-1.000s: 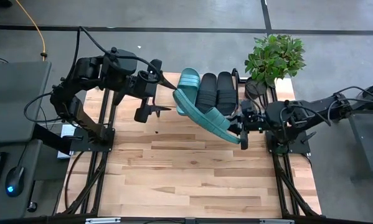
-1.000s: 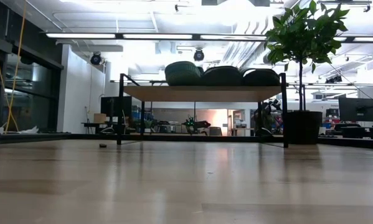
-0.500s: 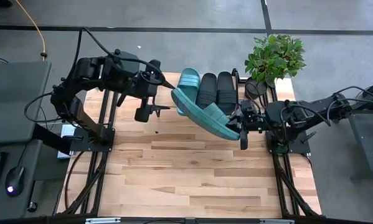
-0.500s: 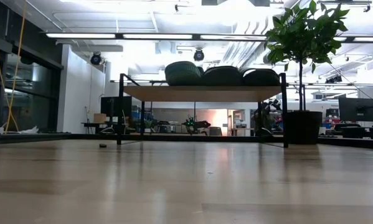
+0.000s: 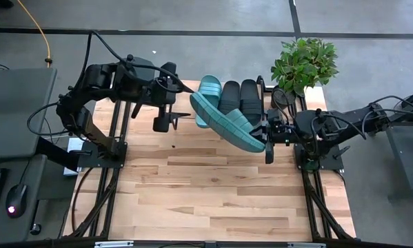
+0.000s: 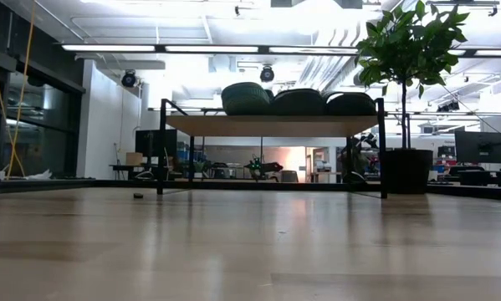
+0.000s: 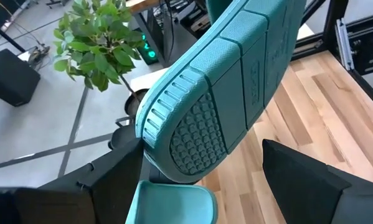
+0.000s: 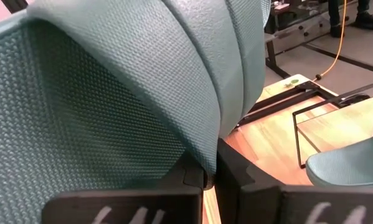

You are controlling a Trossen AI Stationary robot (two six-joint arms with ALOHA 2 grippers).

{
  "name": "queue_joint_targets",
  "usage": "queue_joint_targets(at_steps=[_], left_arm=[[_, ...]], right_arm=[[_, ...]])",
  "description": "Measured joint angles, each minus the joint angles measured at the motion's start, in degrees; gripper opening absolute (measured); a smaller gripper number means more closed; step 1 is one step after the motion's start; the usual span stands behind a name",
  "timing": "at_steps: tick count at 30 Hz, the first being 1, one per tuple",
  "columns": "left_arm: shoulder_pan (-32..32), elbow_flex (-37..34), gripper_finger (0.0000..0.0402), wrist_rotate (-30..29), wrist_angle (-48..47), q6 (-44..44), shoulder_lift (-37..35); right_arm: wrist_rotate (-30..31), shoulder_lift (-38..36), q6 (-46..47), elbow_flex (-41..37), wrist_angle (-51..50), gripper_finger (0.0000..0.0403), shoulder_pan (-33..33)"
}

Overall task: Pick and place slides into the shelf
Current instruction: Put the green slipper on the shelf

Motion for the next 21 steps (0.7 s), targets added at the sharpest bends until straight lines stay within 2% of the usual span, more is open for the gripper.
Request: queue_joint_targets(at_steps=[7,13,21], left_arm=[[0.0,0.0,0.0308,-3.2,0.9,0.0,0.0],[0.0,0.0,0.0308,-3.3,0.2,-0.9,0.0],[0.0,0.0,0.0308,10.0,1.7,-2.7,0.0]], right_arm=[[-0.1,0.0,-0.1,0.0,0.1,0.0000,0.0],[-0.2,0.0,-0.1,0.0,0.2,0.0000,0.0],[-0.8,0.0,-0.7,0.0,0.4,0.0000,0.0]])
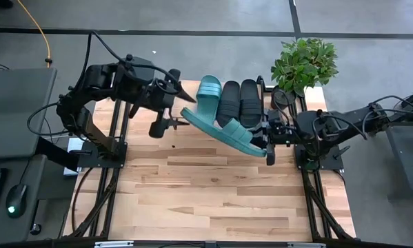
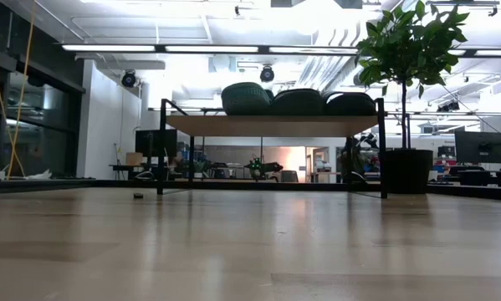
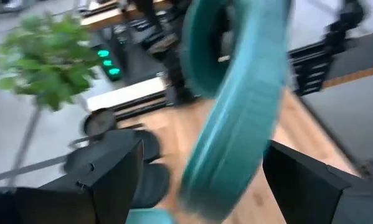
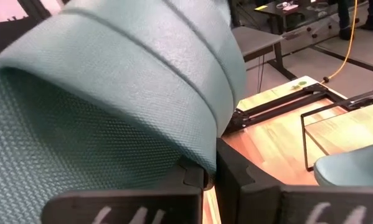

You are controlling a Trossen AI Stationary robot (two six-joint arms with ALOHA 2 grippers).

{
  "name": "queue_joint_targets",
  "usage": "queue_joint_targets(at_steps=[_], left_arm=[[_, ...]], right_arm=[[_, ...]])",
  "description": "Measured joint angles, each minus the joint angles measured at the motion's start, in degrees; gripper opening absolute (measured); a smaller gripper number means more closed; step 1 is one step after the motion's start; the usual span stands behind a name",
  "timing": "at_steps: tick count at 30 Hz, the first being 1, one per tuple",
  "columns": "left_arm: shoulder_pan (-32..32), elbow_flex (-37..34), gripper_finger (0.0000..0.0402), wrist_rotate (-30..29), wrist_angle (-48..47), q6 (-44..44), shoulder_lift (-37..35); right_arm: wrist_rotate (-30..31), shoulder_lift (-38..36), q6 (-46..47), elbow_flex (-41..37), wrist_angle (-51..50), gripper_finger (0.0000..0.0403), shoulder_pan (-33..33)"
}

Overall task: Pick and place slides into the shelf
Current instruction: Put the green slipper on the shelf

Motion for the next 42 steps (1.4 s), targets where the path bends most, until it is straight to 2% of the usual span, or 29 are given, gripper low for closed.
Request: queue_joint_targets(at_steps=[5,14,19,30,38,42], left_arm=[[0.0,0.0,0.0307,3.1,-0.1,-1.7,0.0],[0.0,0.0,0.0297,3.2,0.1,-1.7,0.0],[0.0,0.0,0.0252,3.2,0.1,-1.7,0.3],[0.0,0.0,0.0135,3.9,2.7,-1.2,1.0],[-0.1,0.0,0.0077,4.3,3.1,0.1,1.0],[-0.1,0.0,0.0060,4.2,3.1,0.1,1.0]], right_arm=[[0.4,0.0,0.1,0.0,-0.2,0.0000,-0.7],[-1.6,0.0,-0.6,0.0,1.5,0.0000,-2.6],[-2.7,0.0,-2.0,0.0,4.9,0.0000,-3.0],[-2.9,-0.1,-2.4,0.0,5.0,0.0000,-3.0],[-2.6,-0.1,-2.0,0.0,4.9,0.0000,-3.0],[-2.4,-0.1,-2.2,0.0,4.9,0.0000,-3.0]])
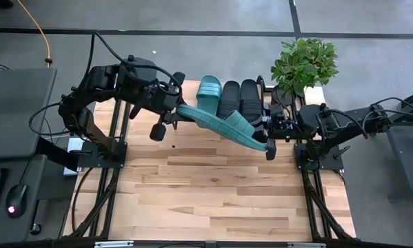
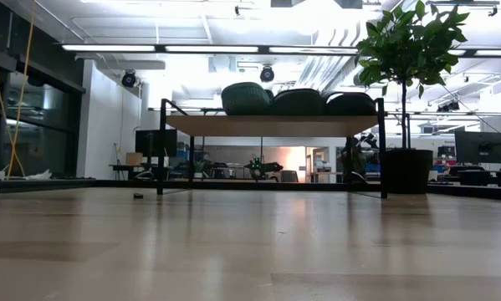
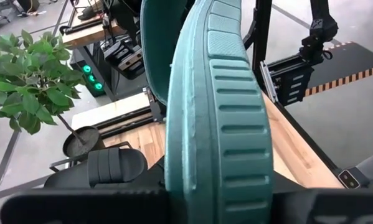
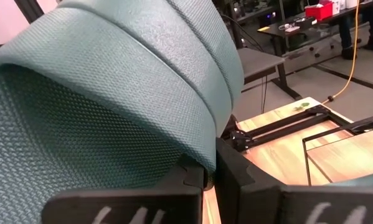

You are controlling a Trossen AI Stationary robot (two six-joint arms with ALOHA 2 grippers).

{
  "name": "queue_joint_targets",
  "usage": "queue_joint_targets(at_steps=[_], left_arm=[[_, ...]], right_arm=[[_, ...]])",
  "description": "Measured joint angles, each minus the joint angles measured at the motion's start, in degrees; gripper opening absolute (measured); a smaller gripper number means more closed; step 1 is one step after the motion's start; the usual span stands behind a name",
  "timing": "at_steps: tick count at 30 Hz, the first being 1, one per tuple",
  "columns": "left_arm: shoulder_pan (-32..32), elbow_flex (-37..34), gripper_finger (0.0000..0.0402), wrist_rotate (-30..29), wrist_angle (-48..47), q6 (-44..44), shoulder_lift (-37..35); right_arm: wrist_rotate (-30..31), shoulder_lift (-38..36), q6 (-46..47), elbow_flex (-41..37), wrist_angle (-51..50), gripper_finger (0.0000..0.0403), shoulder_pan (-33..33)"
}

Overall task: Pick and place slides into the shelf
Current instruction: Put the green slipper on the shelf

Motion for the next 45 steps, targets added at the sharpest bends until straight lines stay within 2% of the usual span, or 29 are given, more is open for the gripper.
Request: queue_joint_targets(at_steps=[6,9,14,18,24,29,36,45], left_arm=[[0.0,0.0,0.0076,-0.6,-0.6,0.0,0.1],[0.0,0.0,0.0082,-1.3,-2.0,0.0,0.1],[0.0,0.0,0.0066,-2.6,-3.5,0.0,-0.2],[0.0,0.0,0.0061,-3.7,-3.8,-0.1,-1.0],[-3.6,0.0,0.0075,-13.1,-4.8,0.6,-2.3],[-7.3,0.0,0.0068,-20.1,-5.9,0.9,-3.1],[-11.6,0.0,0.0071,-29.3,-6.8,-0.1,-4.2],[-15.2,0.0,0.0067,-41.2,-9.5,-1.8,-5.3]], right_arm=[[1.2,0.0,-1.2,0.0,-0.5,0.0022,0.0],[2.7,0.1,-1.1,0.0,-1.0,0.0055,0.0],[6.5,0.1,-1.2,0.0,-1.7,0.0113,0.0],[9.8,-0.1,-1.0,0.0,-3.1,0.0145,0.0],[13.5,-1.2,-1.1,0.0,-4.0,0.0168,-0.1],[14.5,-2.6,-1.1,0.5,-5.8,0.0169,-1.3],[14.4,-2.7,-1.2,6.7,-12.7,0.0170,-3.9],[20.0,-2.6,-2.8,15.0,-22.2,0.0170,-4.2]])
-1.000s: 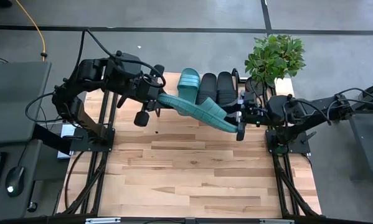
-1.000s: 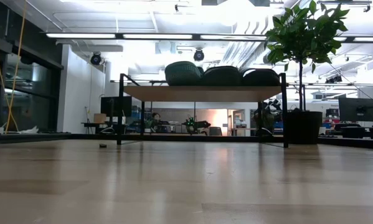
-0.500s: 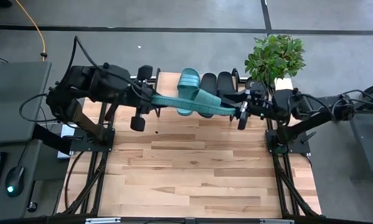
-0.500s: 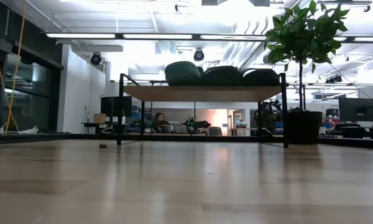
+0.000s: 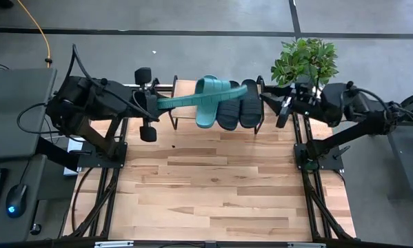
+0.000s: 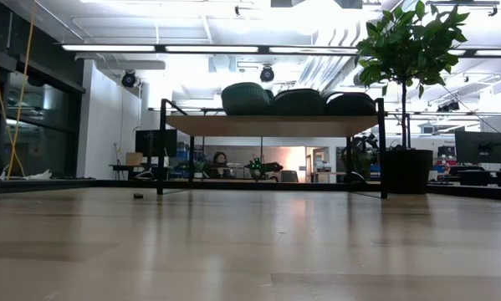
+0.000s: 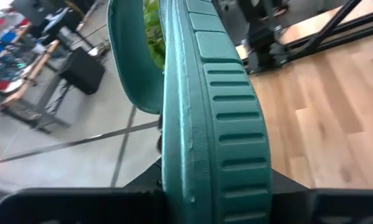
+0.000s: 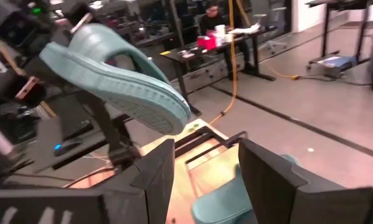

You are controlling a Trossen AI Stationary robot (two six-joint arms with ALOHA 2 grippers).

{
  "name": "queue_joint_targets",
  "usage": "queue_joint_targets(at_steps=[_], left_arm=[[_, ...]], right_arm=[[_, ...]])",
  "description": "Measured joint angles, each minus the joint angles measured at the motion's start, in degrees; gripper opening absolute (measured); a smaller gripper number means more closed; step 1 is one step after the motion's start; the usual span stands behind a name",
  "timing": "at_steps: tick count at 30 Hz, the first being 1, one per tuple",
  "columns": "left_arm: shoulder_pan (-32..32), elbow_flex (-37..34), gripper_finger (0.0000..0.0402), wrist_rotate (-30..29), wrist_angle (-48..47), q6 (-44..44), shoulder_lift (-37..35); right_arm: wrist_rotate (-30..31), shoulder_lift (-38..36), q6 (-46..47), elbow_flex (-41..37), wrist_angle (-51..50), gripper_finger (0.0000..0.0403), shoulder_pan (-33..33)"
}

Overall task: Pick and place slides into the shelf
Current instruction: Put the green slipper on the shelf

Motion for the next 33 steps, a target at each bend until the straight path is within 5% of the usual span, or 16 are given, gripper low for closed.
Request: queue_joint_targets(at_steps=[23,33], left_arm=[[-0.2,0.0,0.0070,-20.8,-4.6,4.6,2.3],[-0.2,0.0,0.0070,-28.5,-13.4,0.1,6.5]], right_arm=[[3.5,0.4,-1.2,3.1,-6.3,0.0170,0.0],[4.2,0.4,-0.9,3.1,-8.5,0.0170,0.0]])
